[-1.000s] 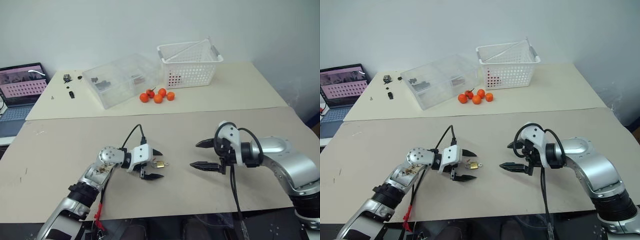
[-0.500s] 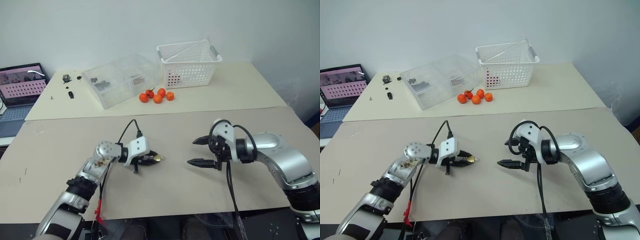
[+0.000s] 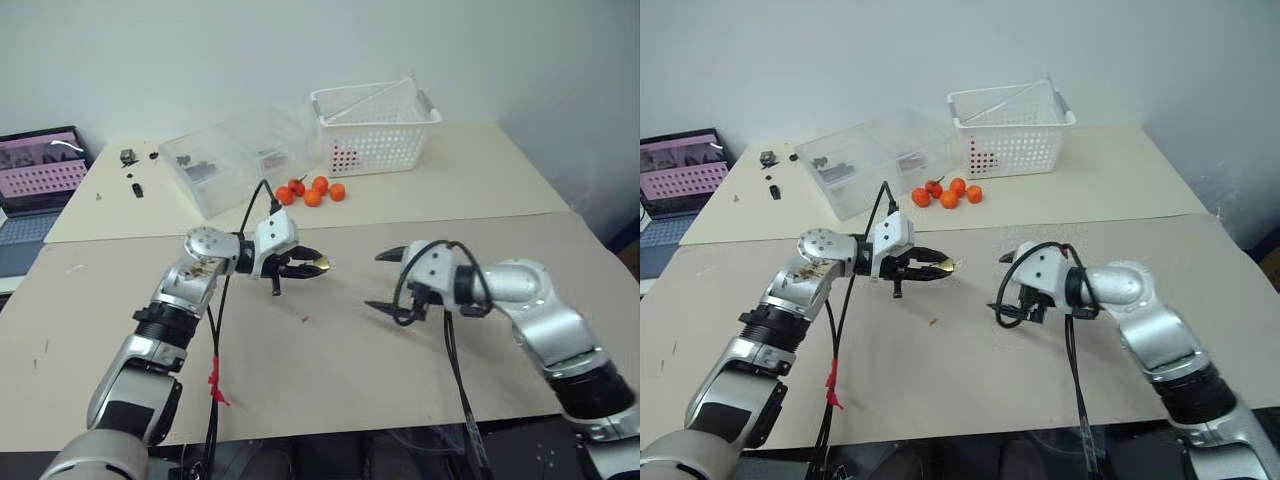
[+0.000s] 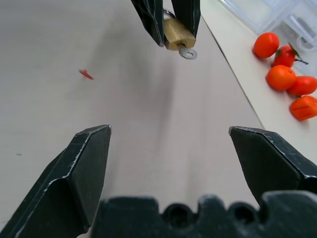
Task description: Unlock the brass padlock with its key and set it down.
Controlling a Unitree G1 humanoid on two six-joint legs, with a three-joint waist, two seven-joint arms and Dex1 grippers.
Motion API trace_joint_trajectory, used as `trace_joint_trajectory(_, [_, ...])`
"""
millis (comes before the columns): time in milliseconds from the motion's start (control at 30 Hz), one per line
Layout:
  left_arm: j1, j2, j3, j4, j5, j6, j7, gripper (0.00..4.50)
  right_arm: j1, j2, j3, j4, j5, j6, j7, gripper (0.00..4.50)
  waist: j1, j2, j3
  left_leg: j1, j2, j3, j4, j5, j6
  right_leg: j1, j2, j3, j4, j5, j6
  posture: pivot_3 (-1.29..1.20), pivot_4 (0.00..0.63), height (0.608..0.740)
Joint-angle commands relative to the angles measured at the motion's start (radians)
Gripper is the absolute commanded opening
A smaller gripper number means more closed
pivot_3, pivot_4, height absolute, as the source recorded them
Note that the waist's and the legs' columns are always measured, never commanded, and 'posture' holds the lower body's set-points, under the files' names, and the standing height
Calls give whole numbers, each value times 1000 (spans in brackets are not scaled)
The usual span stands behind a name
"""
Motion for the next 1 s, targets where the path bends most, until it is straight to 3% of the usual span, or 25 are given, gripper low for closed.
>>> trace_joint_trajectory(33, [-82,16,-1,87,-6,-56,-116,828,15,-6,5,38,-185,-286,-142,4500,1,0,0,0,0,0,0,0,0,-1,0,0,0,0,0,0,150,740])
trace_joint_trajectory(267, [-168,28,-78,203,-84,18,-339,828,110,-6,-21,41,-296,-520,-253,4500,1,0,0,-1,-1,0,0,0,0,0,0,0,-1,0,0,0,150,740])
trace_joint_trajectory(433, [-203,59,-239,204,-169,16,-342,828,151,1,-23,54,-399,-604,-334,4500,-4,-1,0,0,-1,0,2,-1,2,1,0,1,0,0,0,0,150,740])
trace_joint_trajectory(633, [-248,52,-322,215,-228,15,-342,828,161,9,-31,73,-448,-689,-398,4500,-6,-1,0,0,1,0,2,-1,2,1,2,1,0,0,0,0,150,740])
trace_joint_trajectory(1000, [-307,-25,-349,292,-237,-15,-342,828,199,41,-23,26,-411,-688,-361,4500,-13,-1,1,0,3,0,5,-5,9,2,5,2,0,0,0,0,150,740])
